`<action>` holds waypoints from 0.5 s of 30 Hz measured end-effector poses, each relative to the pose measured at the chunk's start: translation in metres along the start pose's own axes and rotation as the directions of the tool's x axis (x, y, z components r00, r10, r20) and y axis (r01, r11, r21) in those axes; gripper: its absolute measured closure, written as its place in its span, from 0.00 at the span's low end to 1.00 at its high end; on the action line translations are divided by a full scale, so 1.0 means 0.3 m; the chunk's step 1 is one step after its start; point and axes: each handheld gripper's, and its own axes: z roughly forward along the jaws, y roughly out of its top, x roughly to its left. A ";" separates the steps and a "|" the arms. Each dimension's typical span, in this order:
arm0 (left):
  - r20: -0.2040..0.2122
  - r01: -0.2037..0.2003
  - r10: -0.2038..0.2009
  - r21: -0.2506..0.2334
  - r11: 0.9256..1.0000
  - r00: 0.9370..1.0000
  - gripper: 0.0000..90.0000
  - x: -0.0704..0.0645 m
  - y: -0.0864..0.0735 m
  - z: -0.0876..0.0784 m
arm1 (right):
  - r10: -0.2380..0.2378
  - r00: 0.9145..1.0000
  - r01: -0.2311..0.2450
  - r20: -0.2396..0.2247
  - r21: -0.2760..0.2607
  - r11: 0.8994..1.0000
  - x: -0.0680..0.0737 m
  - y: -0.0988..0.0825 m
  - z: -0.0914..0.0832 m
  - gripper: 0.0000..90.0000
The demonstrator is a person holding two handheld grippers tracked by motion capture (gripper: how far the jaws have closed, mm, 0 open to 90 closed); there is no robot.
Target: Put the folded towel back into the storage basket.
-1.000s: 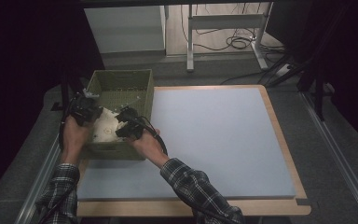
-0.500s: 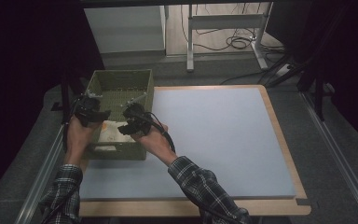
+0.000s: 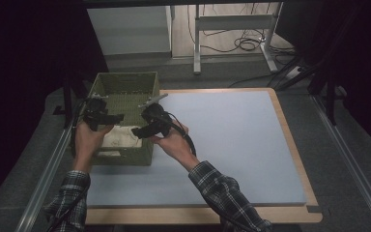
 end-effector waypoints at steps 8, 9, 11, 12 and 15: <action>0.054 0.023 -0.022 -0.021 1.000 0.998 0.21 -0.047 0.029 0.007 | -0.032 0.999 0.033 0.021 -0.020 0.999 -0.037 -0.045 -0.072 0.29; 0.058 0.020 -0.019 -0.021 1.000 0.998 0.20 -0.053 0.033 0.007 | -0.036 0.999 0.036 0.023 -0.019 0.999 -0.042 -0.053 -0.082 0.28; 0.075 0.015 -0.013 -0.027 1.000 0.997 0.18 -0.080 0.045 0.004 | -0.041 0.999 0.041 0.030 -0.023 0.999 -0.050 -0.067 -0.097 0.27; 0.080 0.012 -0.010 -0.030 0.999 0.997 0.16 -0.091 0.049 0.003 | -0.047 0.998 0.048 0.037 -0.028 0.998 -0.059 -0.080 -0.112 0.27; 0.099 0.005 -0.002 -0.039 0.999 0.995 0.15 -0.117 0.058 0.001 | -0.048 0.998 0.050 0.046 -0.038 0.998 -0.074 -0.102 -0.138 0.26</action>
